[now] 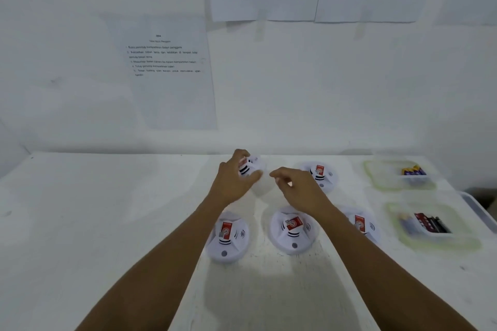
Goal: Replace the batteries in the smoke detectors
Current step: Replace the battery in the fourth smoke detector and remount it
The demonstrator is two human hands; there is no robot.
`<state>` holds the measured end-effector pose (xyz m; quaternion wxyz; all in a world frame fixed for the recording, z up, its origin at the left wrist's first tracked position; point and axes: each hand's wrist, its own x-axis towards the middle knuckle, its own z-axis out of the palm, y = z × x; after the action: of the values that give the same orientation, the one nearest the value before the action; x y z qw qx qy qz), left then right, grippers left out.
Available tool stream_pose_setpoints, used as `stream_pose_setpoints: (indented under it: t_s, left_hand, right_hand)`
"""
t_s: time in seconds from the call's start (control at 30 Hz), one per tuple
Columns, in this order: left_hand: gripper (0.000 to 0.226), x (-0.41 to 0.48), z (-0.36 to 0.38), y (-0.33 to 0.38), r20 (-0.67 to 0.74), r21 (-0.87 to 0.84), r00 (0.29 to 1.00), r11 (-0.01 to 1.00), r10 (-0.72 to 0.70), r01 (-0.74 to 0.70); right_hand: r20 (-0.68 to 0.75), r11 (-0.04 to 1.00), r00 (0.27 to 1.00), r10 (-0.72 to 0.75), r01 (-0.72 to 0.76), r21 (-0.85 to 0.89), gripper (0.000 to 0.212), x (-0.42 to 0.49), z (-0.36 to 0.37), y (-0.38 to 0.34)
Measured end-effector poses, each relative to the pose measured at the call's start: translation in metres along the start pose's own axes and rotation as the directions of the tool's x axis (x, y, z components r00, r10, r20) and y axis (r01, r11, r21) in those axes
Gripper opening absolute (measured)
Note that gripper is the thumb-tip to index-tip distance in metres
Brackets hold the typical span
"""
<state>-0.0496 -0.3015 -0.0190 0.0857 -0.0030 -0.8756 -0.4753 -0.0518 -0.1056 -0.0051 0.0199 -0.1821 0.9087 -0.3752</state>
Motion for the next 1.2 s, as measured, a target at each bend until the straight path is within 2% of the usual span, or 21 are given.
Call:
stream_pose_setpoints:
  t_s: [0.1,0.2,0.27,0.33,0.47,0.6,0.77,0.83,0.97,1.07,1.13,1.2]
  left_hand:
    - [0.019,-0.009,-0.004,0.023,-0.047,-0.347,0.99,0.932,-0.13,0.106]
    - [0.034,-0.016,-0.005,0.036,0.013,-0.629,0.983,0.762,-0.184,0.151]
    - [0.04,-0.02,-0.004,0.04,0.051,-0.748,0.984,0.646,-0.172,0.152]
    - [0.038,-0.024,-0.004,0.044,0.068,-0.825,0.984,0.545,-0.164,0.148]
    - [0.037,-0.029,-0.005,0.049,0.067,-0.88,0.989,0.458,-0.135,0.123]
    - [0.032,-0.032,-0.007,0.049,0.089,-0.912,0.978,0.38,-0.186,0.155]
    - [0.031,-0.034,-0.007,0.038,0.128,-0.937,0.97,0.294,-0.205,0.186]
    - [0.034,-0.032,-0.011,0.035,0.143,-0.934,0.969,0.296,-0.203,0.2]
    - [0.037,-0.024,-0.021,0.021,0.161,-0.933,0.966,0.287,-0.204,0.216]
    - [0.029,-0.019,-0.031,0.008,0.164,-0.955,0.963,0.209,-0.213,0.209]
    - [0.031,-0.019,-0.036,0.001,0.163,-0.96,0.962,0.188,-0.22,0.206]
    - [0.034,-0.021,-0.038,-0.005,0.155,-0.964,0.96,0.174,-0.235,0.198]
  right_hand:
    - [-0.075,0.988,0.994,-0.075,0.084,0.129,0.031,-0.002,0.004,-0.02]
    - [-0.165,0.973,0.98,-0.112,0.142,0.182,0.043,-0.005,0.014,-0.038]
    - [-0.241,0.961,0.965,-0.101,0.158,0.229,0.044,-0.007,0.019,-0.047]
    - [-0.296,0.946,0.952,-0.076,0.162,0.28,0.041,-0.01,0.022,-0.055]
    - [-0.362,0.908,0.932,-0.022,0.17,0.383,0.036,-0.016,0.026,-0.068]
    - [-0.377,0.911,0.926,0.028,0.131,0.39,0.042,-0.017,0.031,-0.072]
    - [-0.364,0.945,0.931,-0.037,0.151,0.29,0.049,-0.017,0.036,-0.069]
    - [-0.359,0.954,0.93,-0.084,0.18,0.241,0.041,-0.014,0.034,-0.07]
    - [-0.383,0.948,0.912,-0.145,0.239,0.209,0.01,-0.003,0.017,-0.064]
    - [-0.453,0.971,0.88,-0.143,0.213,0.107,0.011,0.014,0.006,-0.04]
    - [-0.41,0.986,0.904,-0.125,0.159,0.051,0.014,0.026,0.004,-0.018]
    - [-0.302,0.994,0.947,-0.108,0.105,-0.027,0.016,0.036,0.005,0.0]
